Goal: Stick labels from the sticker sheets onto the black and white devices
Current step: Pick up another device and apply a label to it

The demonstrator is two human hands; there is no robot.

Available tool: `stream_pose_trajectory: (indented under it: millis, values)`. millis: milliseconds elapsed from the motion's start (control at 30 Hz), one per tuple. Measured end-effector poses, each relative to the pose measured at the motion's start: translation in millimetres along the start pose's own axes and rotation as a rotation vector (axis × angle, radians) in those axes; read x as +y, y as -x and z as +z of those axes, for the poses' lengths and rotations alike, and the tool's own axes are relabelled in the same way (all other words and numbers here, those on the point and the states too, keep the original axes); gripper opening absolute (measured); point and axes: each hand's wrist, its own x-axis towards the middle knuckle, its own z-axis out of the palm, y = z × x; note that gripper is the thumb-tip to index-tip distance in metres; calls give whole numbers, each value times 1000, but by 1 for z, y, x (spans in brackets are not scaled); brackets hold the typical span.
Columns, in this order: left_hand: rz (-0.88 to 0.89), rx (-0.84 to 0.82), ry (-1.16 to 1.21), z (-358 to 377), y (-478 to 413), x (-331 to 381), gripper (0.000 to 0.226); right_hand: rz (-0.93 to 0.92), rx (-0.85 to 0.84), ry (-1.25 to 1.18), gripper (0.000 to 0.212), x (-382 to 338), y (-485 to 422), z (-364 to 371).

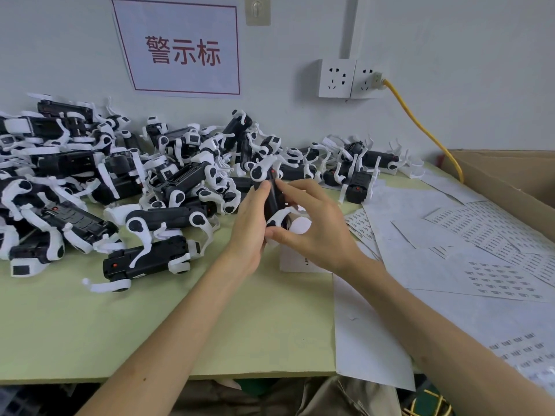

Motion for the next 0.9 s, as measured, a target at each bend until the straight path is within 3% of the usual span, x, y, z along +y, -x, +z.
stream_pose_trajectory:
  millis: [200, 467, 633, 700, 833, 900]
  values:
    - [-85, 38, 68, 2, 1, 1, 47, 10, -8, -37, 79, -2, 0, 0]
    - [-13, -66, 80, -6, -3, 3, 21, 83, 3, -107, 79, 1, -1, -6]
    - [-34, -68, 111, -4, -1, 2, 29, 127, -42, -174, 68, 3, -3, -7]
    - [-31, -56, 153, -3, -1, 3, 32, 176, 19, -282, 48, 2, -7, -10]
    - [-70, -31, 113, -7, 0, 7, 50, 268, 308, -517, 27, 9, -15, -27]
    - [-147, -138, 70, -11, 1, 11, 55, 352, 288, -609, 27, 16, -20, -40]
